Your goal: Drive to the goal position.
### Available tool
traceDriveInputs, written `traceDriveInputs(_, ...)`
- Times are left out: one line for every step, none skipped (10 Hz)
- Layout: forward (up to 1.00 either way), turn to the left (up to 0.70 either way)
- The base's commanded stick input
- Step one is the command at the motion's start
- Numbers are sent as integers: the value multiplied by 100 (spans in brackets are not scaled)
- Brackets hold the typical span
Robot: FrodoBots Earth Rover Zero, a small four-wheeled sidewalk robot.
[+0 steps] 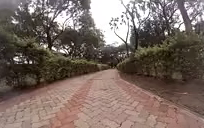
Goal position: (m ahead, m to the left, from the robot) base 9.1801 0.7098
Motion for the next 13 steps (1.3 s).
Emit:
traceDriveInputs(70, 0)
traceDriveInputs(70, 0)
traceDriveInputs(70, 0)
traceDriveInputs(70, 0)
traceDriveInputs(70, 0)
traceDriveInputs(70, 0)
traceDriveInputs(70, 0)
traceDriveInputs(70, 0)
traceDriveInputs(70, 0)
traceDriveInputs(70, 0)
traceDriveInputs(0, 0)
traceDriveInputs(0, 0)
traceDriveInputs(0, 0)
